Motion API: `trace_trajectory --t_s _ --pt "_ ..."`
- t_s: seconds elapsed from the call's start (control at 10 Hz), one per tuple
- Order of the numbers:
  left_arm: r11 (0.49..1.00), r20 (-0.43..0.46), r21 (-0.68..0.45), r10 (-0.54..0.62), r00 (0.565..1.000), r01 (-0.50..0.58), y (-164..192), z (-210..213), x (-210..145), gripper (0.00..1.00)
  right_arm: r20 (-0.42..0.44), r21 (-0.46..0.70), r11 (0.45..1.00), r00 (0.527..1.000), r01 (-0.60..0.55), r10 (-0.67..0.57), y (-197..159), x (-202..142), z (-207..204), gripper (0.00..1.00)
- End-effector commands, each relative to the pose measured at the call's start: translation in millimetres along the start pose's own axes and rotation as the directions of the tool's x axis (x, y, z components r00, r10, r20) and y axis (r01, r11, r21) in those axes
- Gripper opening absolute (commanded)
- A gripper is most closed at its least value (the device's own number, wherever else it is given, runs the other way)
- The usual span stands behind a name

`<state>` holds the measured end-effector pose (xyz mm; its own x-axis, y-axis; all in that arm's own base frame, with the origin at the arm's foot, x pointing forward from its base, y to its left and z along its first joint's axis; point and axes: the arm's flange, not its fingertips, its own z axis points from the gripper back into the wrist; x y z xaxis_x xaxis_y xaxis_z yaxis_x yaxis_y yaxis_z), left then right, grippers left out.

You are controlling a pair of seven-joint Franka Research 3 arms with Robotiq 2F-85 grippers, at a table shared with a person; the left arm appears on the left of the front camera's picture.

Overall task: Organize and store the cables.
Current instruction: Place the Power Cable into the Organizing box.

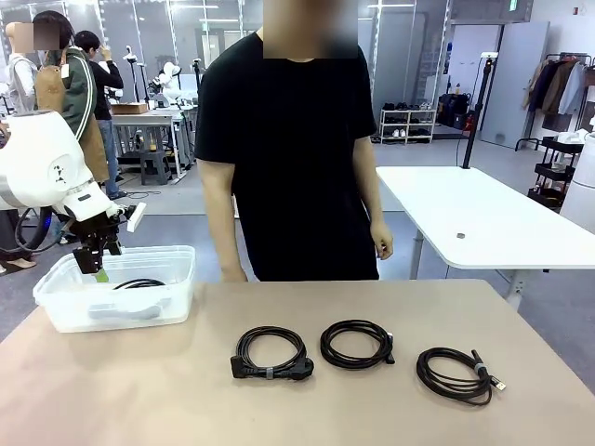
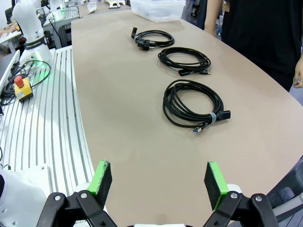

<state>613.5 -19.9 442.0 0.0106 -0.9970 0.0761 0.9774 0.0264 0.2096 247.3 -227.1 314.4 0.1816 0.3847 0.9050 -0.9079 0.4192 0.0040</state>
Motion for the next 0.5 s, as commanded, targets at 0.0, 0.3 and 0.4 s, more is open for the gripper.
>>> trace_trajectory --t_s 0.0,0.3,0.4 --pt "1.0 0.006 0.003 -0.013 1.0 0.013 2.8 0.1 -2.8 1.0 0.013 -0.006 1.0 1.0 -0.002 0.002 0.1 2.8 1.3 1.0" --pt "1.0 0.006 0.003 -0.013 1.0 0.013 2.8 0.1 -2.8 1.0 0.013 -0.006 1.0 1.0 -0.002 0.002 0.1 2.8 1.3 1.0" --pt "1.0 0.006 0.003 -0.013 1.0 0.013 2.8 0.1 -2.8 1.0 0.013 -0.006 1.0 1.0 -0.002 0.002 0.1 2.8 1.3 1.0"
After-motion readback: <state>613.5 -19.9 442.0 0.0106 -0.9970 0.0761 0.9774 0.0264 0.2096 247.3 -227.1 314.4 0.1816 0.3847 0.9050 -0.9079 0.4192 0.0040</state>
